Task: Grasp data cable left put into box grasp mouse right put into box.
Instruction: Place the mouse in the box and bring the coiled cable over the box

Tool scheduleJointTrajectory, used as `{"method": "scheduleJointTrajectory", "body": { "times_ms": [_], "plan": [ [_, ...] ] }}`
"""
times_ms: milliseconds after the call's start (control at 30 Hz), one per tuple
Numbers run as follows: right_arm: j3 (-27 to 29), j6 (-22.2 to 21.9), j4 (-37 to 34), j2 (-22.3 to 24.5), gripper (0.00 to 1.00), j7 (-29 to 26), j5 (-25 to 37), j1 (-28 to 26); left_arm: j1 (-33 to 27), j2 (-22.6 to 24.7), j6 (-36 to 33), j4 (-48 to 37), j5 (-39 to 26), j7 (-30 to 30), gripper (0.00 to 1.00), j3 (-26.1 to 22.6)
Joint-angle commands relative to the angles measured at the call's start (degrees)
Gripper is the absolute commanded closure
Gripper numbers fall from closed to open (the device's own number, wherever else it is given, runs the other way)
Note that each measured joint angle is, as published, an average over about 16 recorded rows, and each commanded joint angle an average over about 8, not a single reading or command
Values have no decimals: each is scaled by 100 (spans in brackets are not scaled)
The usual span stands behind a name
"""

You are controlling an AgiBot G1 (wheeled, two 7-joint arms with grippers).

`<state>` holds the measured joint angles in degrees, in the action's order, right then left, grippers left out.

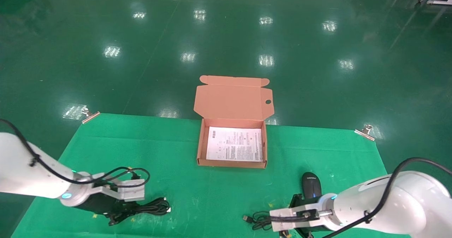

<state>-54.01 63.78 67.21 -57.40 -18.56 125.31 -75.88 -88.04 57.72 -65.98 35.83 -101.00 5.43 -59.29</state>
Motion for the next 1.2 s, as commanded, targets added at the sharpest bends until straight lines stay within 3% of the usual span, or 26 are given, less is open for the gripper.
{"method": "scheduleJointTrajectory", "body": {
  "times_ms": [33,267,467,900,1200],
  "plan": [
    [30,46,27,49,100,-66,-18,-42,-57,-96,-103,86,61,-57,100,30],
    [604,-30,865,665,100,-1067,329,-626,-482,-872,-163,1606,135,343,100,309],
    [962,-316,988,561,100,-1271,465,-1316,-814,-1113,191,2620,-79,743,100,512],
    [1223,-1219,504,-581,100,-1288,489,-2171,-1366,-452,1063,2832,-812,943,100,626],
    [1291,-1701,-35,-1190,100,-956,189,-2640,-1631,-102,1453,2622,-1219,1103,100,659]
  ]
}}
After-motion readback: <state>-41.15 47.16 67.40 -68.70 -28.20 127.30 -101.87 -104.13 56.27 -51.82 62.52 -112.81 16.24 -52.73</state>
